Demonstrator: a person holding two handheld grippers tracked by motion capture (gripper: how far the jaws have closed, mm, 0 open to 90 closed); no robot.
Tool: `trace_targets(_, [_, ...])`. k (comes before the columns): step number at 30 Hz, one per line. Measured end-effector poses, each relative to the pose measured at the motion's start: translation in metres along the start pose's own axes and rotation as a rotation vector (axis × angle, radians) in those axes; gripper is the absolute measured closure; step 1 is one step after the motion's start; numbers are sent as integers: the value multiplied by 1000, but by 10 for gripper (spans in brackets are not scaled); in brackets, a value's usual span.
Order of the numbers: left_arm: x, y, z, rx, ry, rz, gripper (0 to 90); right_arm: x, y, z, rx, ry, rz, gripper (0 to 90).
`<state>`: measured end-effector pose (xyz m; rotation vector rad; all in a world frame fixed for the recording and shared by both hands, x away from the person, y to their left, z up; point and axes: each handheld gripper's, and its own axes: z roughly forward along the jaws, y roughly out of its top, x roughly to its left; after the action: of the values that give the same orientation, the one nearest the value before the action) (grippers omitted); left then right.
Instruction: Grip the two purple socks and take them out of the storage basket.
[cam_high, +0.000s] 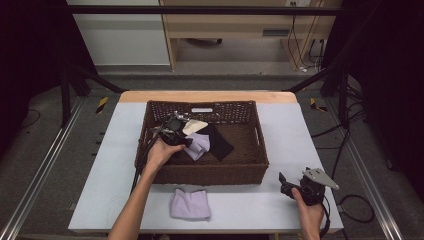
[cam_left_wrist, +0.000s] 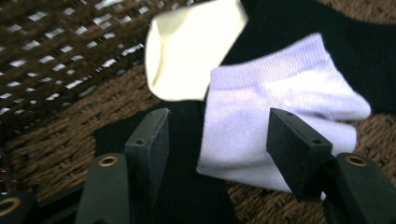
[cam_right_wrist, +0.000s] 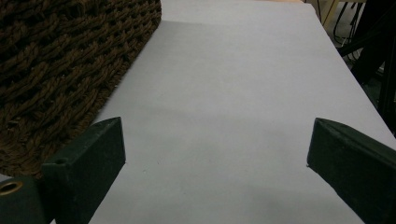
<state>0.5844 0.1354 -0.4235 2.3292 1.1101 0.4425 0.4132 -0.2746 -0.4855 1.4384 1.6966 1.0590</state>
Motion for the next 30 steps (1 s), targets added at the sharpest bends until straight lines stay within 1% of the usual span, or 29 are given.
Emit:
trace_targets(2, [0,-1,2,20,-4,0,367,0,0,0,0,0,0,47])
trace_targets(3, [0,-1,4,31,-18,1,368,0,0,0,0,0,0,47])
trace_targets(6, [-1,-1,5,44,-27,11,388,0,0,0,1,0,-1,48])
trace_targets(8, [-1,-1,6,54,-12,10,414,0,0,0,1,-1,0,47])
trace_targets(9, [-1,-1,6,70,-1,12,429,0,0,0,1,-1,0,48])
trace_targets(12, [-2,-1,9,113,-18,-1,521,0,0,0,-1,-2,-1,48])
trace_targets(15, [-5,0,9,151,-24,4,633,0,0,0,-1,-2,-1,48])
trace_targets(17, [-5,1,9,173,-44,-11,701,0,0,0,-1,-2,-1,48])
trace_targets(19, [-5,1,8,194,-58,-19,791,0,0,0,-2,-3,-2,48])
trace_targets(21, [-6,1,7,203,-65,-42,838,0,0,0,-1,-2,-2,48])
trace_targets(23, [-5,2,5,193,-67,-54,894,0,0,0,-4,-3,-2,48])
trace_targets(24, [-5,2,3,188,-65,-52,894,0,0,0,-4,-3,-2,48])
trace_targets(25, [-5,3,1,172,-53,-47,895,0,0,0,-4,-3,-1,48])
trace_targets(27, [-7,3,-5,115,-46,-41,895,0,0,0,-3,-3,0,48])
trace_targets(28, [-7,3,-8,75,-47,-45,895,0,0,0,-3,-4,0,48])
trace_targets(29, [-6,3,-10,53,-43,-49,895,0,0,0,-3,-4,0,48])
trace_targets(30, [-6,3,-11,42,-39,-48,892,0,0,0,-3,-4,-1,48])
